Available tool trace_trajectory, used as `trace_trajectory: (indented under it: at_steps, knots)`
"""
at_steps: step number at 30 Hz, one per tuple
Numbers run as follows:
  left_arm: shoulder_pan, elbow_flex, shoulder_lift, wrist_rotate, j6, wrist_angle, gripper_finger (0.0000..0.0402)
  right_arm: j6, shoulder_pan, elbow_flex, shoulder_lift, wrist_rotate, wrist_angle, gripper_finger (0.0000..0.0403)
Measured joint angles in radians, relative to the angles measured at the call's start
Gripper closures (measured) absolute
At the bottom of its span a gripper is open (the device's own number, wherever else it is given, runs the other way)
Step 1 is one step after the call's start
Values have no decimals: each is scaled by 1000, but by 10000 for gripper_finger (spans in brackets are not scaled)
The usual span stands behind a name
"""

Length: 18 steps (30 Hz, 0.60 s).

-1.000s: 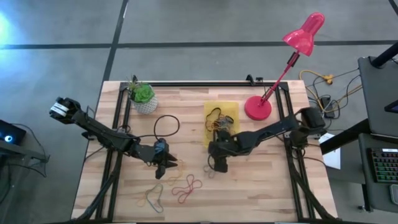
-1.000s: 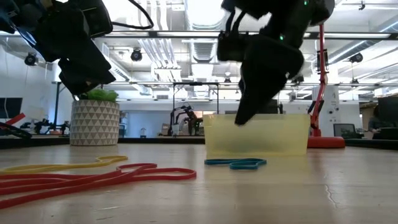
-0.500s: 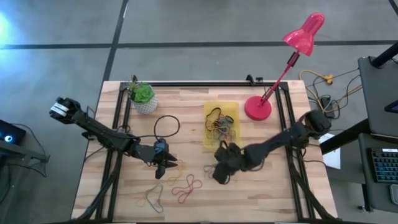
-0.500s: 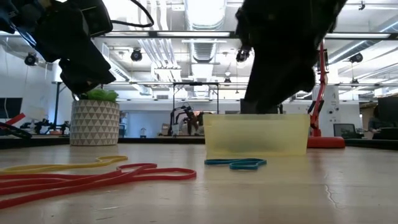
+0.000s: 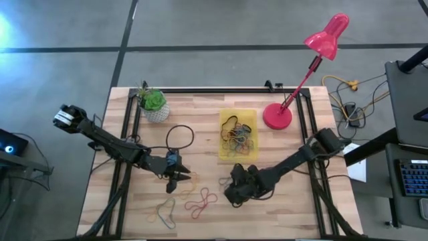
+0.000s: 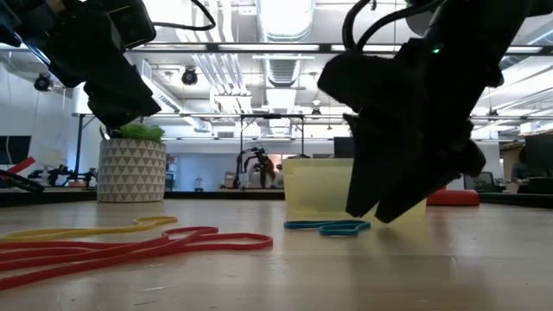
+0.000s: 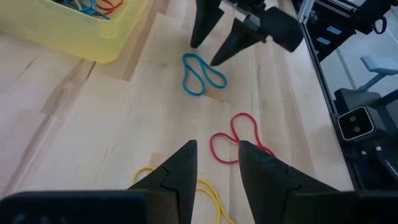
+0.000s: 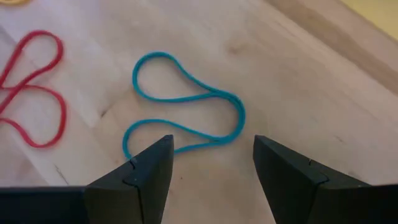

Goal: Pick and place rubber bands into bin
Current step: Put the right blue rubber band into the bin

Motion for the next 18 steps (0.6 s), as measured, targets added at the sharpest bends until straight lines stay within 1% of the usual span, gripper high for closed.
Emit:
trace_trajectory:
  at_steps: [7, 14, 18]
  knots:
    - [0, -1, 0, 30, 1, -2, 300, 8, -3, 25, 30, 11, -16, 195]
    - [0, -5, 0, 30, 1, -1, 300, 45, -8, 35, 19, 27, -133, 195]
    - [0, -13, 0, 30, 1, -1, 300, 27, -8, 34, 23, 23, -125, 195]
